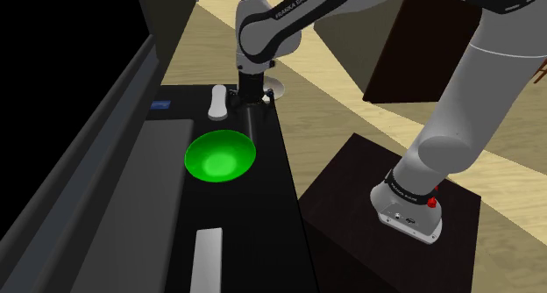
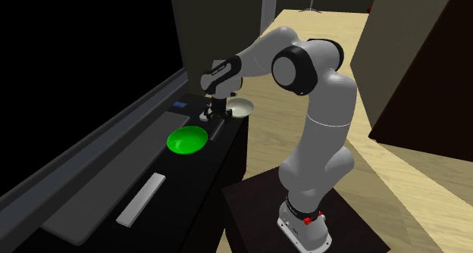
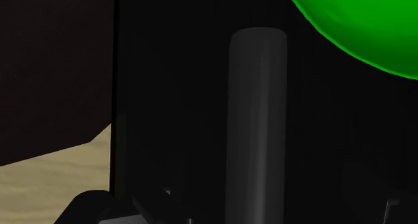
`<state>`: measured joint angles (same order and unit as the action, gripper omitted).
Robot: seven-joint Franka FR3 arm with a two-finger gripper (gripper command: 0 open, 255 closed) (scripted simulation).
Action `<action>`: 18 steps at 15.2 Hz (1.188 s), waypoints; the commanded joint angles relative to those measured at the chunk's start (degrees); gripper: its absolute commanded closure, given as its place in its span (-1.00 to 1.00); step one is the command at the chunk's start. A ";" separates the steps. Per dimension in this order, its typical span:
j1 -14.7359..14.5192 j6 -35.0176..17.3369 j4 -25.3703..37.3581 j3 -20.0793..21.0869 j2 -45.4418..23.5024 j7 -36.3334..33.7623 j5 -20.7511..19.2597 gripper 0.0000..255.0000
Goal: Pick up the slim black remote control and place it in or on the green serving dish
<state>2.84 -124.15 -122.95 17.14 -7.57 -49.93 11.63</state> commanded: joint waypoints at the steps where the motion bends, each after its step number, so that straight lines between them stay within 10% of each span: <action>1: -0.18 -1.48 -0.38 0.03 -1.09 -0.41 -0.10 -1.00; 13: -0.64 -4.91 -1.89 0.22 -2.97 -0.57 -0.23 -1.00; 14: -0.64 -4.91 -1.89 0.22 -2.97 -0.57 -0.23 1.00; 18: -0.66 -4.87 -1.83 0.23 -2.98 -0.61 -0.24 1.00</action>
<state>2.31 -128.65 -124.59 17.22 -10.05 -50.58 11.31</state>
